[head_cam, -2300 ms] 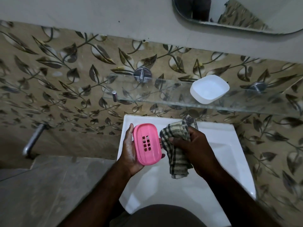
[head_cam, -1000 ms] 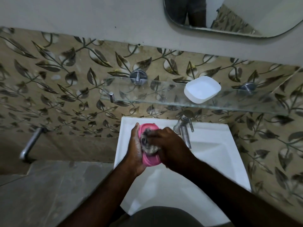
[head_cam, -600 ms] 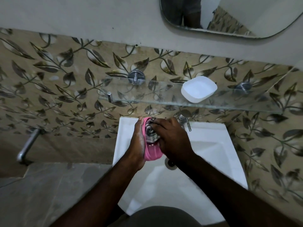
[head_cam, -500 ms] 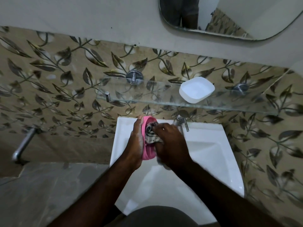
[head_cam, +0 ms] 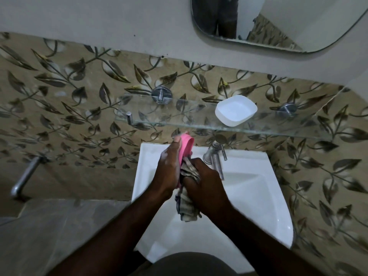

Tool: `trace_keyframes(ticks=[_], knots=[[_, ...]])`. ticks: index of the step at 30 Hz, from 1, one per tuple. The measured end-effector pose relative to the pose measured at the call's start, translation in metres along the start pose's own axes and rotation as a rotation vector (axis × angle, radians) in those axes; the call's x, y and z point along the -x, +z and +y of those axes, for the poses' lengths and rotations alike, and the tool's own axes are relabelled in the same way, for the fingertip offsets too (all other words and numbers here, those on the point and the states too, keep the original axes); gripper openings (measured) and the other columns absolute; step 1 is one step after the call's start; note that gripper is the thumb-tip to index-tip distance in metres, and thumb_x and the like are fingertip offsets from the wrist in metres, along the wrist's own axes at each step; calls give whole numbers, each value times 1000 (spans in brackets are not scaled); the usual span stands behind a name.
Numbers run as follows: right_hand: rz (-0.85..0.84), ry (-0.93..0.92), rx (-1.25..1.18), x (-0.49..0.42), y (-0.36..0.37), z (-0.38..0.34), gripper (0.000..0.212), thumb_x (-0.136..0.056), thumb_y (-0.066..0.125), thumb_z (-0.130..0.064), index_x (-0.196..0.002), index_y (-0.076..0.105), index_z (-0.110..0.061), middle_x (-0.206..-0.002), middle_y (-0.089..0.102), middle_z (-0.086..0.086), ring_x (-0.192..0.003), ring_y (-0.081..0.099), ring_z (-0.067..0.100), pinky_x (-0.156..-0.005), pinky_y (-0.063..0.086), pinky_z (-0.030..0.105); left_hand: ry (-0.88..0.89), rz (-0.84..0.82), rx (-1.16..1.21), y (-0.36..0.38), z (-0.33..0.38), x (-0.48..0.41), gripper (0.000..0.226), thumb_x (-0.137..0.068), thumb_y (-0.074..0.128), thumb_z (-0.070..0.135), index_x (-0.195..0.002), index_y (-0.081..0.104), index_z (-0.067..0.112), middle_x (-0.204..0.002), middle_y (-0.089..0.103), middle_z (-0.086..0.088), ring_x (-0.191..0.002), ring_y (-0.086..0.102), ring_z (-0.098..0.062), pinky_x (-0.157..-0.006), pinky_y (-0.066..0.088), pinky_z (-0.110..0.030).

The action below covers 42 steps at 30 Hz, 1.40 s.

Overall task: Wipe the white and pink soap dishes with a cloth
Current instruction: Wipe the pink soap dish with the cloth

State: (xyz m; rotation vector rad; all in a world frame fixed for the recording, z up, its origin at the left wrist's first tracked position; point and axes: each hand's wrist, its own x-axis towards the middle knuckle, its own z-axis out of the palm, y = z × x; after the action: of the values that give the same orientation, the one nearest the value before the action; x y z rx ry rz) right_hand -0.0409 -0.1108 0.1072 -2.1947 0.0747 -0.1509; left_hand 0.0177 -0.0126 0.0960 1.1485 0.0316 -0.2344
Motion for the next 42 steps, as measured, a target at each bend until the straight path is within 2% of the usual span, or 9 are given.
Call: trace_keyframes(ticks=[4,8,13,20,25,27,30,38,42], knots=[[-67,113,-121,-10,-11,-6,4,-83,59,-20,-80,59,-17,-72,64,-3,-66,61,11,-63,51,33,-93,13,54,-1,-4,6,59,-78,52,67,-95,75,16,-93,74,-17,-88,70,-31,-86,55,-42],[97,-18,-187,-20,-14,-22,17,-77,57,-12,-91,63,-21,-74,66,-14,-67,59,-4,-61,44,9,-133,3,120,2,-3,6,79,-72,57,70,-120,66,8,-117,68,-21,-113,64,-34,-102,46,-46],[-146,-36,115,-4,0,-6,25,-84,59,-3,-102,60,-20,-86,65,-4,-82,64,21,-74,52,32,-134,96,72,-14,1,-7,59,-74,55,68,-92,75,16,-88,71,-16,-79,67,-27,-88,50,-46],[-10,-104,-127,-28,-8,-17,21,-83,62,-5,-87,66,-26,-73,67,-11,-65,63,2,-59,46,12,-172,32,152,-8,3,-6,83,-73,57,72,-124,63,6,-118,68,-22,-114,63,-35,-107,42,-52],[-58,63,-136,-13,4,-7,16,-93,42,-16,-85,54,-24,-56,56,-2,-40,60,20,-36,48,32,-167,27,89,-20,2,-13,74,-65,59,71,-105,72,10,-101,70,-19,-97,66,-33,-103,45,-52],[-139,122,-174,-6,7,-2,21,-96,42,-16,-80,51,-27,-50,51,-5,-39,57,22,-42,48,33,-160,25,64,-21,2,-11,60,-70,55,67,-90,76,16,-90,70,-18,-82,65,-29,-92,48,-49],[-199,58,-129,-11,-3,-3,24,-92,58,-12,-75,59,-30,-62,62,-6,-58,63,16,-58,55,40,-198,37,126,-23,0,-11,70,-74,54,67,-108,70,8,-98,68,-23,-84,64,-32,-89,50,-50],[-4,267,-1041,-34,-35,-3,25,-90,56,-9,-114,63,-2,-105,72,21,-89,71,30,-70,57,36,-339,-184,581,-39,-6,-25,84,-77,45,75,-118,69,6,-112,70,-21,-98,68,-37,-84,54,-52],[-28,349,-1079,-33,-38,5,33,-89,60,-9,-119,57,4,-105,69,26,-84,71,30,-65,57,36,-364,-230,596,-41,-13,-27,83,-79,43,75,-113,71,5,-105,71,-22,-92,69,-36,-79,56,-52]])
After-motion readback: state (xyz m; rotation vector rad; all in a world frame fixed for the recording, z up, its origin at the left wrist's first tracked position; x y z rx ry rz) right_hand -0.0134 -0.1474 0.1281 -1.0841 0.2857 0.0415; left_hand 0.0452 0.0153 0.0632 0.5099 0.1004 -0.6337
